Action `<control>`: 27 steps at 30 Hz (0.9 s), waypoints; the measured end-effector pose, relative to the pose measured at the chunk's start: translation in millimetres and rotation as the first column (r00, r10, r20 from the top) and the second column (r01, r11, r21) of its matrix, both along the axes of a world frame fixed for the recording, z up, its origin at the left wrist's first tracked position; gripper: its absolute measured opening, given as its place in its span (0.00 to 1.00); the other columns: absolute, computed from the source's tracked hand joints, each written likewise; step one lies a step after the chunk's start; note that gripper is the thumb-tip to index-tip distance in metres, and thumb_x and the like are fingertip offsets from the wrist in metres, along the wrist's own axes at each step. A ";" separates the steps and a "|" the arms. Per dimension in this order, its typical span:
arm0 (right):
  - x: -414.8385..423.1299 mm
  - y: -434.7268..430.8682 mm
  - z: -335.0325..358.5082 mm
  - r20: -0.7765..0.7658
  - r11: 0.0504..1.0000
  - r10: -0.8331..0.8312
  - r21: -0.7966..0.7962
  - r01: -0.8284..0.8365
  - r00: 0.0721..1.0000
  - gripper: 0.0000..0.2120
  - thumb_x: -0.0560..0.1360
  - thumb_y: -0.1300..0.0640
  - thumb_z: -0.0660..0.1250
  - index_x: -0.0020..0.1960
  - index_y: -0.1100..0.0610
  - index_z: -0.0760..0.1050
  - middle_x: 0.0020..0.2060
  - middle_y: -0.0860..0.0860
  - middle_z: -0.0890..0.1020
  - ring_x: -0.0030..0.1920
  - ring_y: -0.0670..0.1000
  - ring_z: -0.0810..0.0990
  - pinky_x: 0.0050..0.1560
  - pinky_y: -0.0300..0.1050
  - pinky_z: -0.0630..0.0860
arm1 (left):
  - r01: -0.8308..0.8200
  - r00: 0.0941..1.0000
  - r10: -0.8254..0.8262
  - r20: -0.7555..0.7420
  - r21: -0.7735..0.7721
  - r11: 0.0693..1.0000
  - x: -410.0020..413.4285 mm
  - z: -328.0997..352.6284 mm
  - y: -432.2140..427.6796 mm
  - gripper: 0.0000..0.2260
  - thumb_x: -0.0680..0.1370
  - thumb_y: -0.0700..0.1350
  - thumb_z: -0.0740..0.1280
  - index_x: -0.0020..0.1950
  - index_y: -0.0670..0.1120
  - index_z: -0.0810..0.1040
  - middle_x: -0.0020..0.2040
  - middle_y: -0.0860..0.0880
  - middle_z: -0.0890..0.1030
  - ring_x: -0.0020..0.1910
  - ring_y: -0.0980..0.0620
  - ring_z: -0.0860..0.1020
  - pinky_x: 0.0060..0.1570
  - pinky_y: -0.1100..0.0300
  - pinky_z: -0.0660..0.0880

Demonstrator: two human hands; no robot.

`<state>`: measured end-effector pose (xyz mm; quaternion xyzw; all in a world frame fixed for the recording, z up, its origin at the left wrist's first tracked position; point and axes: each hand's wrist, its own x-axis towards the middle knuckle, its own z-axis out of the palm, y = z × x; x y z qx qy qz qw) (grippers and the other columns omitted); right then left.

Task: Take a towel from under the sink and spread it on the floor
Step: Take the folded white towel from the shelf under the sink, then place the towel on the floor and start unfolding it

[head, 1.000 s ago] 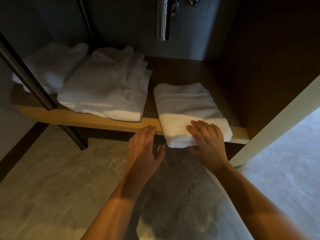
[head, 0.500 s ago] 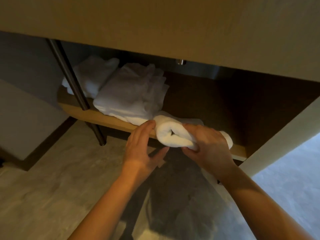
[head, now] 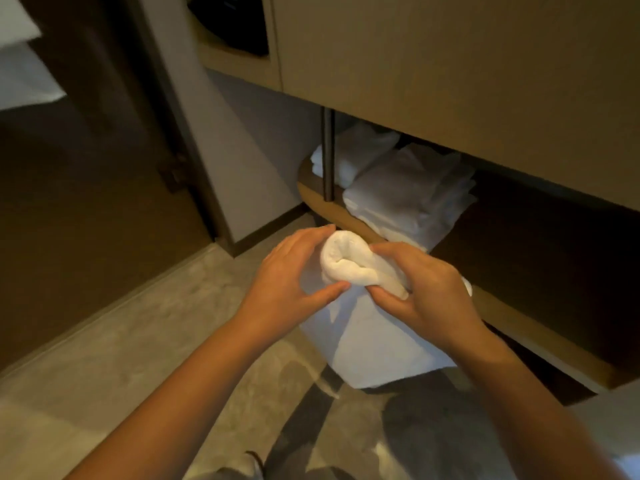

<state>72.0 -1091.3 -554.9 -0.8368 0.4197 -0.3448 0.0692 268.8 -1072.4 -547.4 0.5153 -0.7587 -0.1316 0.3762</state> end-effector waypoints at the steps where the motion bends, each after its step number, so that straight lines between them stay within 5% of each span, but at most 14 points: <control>1: 11.1 4.0 1.4 0.020 0.999 0.041 0.016 -0.041 0.999 0.22 0.68 0.48 0.69 0.59 0.57 0.74 0.52 0.54 0.83 0.48 0.43 0.75 0.50 0.29 0.66 | -0.040 0.999 0.040 -0.004 0.017 0.999 9.7 3.9 12.0 0.27 0.68 0.53 0.72 0.64 0.51 0.68 0.59 0.60 0.70 0.58 0.66 0.66 0.55 0.80 0.59; 6: 74.1 22.1 6.4 0.024 0.955 0.281 0.097 -0.282 0.959 0.21 0.69 0.53 0.71 0.60 0.54 0.72 0.54 0.52 0.81 0.50 0.42 0.74 0.47 0.27 0.67 | -0.258 0.966 0.259 -0.006 0.095 0.962 64.5 12.9 75.7 0.27 0.67 0.50 0.74 0.64 0.51 0.69 0.58 0.57 0.73 0.57 0.59 0.71 0.55 0.67 0.68; 9: 117.3 32.9 11.1 -0.020 0.903 0.418 0.113 -0.413 0.908 0.20 0.70 0.53 0.70 0.60 0.53 0.72 0.54 0.51 0.81 0.51 0.51 0.79 0.47 0.45 0.76 | -0.365 0.930 0.368 0.003 0.132 0.922 101.3 15.5 112.5 0.25 0.67 0.49 0.74 0.62 0.50 0.71 0.56 0.55 0.74 0.55 0.56 0.74 0.55 0.60 0.71; 12: 160.6 50.7 13.3 -0.028 0.854 0.512 0.125 -0.505 0.859 0.19 0.71 0.53 0.70 0.61 0.52 0.72 0.55 0.51 0.80 0.52 0.54 0.79 0.49 0.51 0.76 | -0.459 0.888 0.459 0.030 0.113 0.881 139.1 14.7 148.7 0.23 0.68 0.49 0.73 0.61 0.51 0.72 0.55 0.55 0.76 0.52 0.59 0.74 0.51 0.67 0.70; 16: 213.8 80.2 6.9 -0.020 0.814 0.573 0.134 -0.565 0.820 0.18 0.71 0.52 0.69 0.61 0.51 0.72 0.56 0.49 0.80 0.53 0.51 0.78 0.49 0.44 0.72 | -0.549 0.830 0.556 -0.042 0.111 0.828 176.9 4.9 194.6 0.22 0.69 0.48 0.73 0.60 0.52 0.72 0.54 0.58 0.74 0.49 0.64 0.74 0.46 0.81 0.66; 21: 292.8 127.7 -16.1 -0.038 0.760 0.637 0.200 -0.619 0.770 0.19 0.71 0.50 0.68 0.61 0.48 0.71 0.57 0.47 0.79 0.52 0.44 0.75 0.44 0.29 0.65 | -0.620 0.773 0.631 -0.062 0.135 0.773 241.2 -18.1 259.1 0.21 0.68 0.51 0.72 0.59 0.57 0.70 0.54 0.59 0.73 0.48 0.62 0.74 0.41 0.75 0.66; 27: 402.7 204.3 -43.3 -0.071 0.695 0.708 0.251 -0.674 0.703 0.19 0.71 0.47 0.68 0.60 0.45 0.69 0.56 0.46 0.79 0.50 0.41 0.73 0.45 0.34 0.67 | -0.639 0.746 0.662 -0.068 0.204 0.742 342.6 -45.1 350.3 0.21 0.69 0.49 0.73 0.59 0.58 0.70 0.55 0.57 0.75 0.49 0.61 0.75 0.43 0.82 0.66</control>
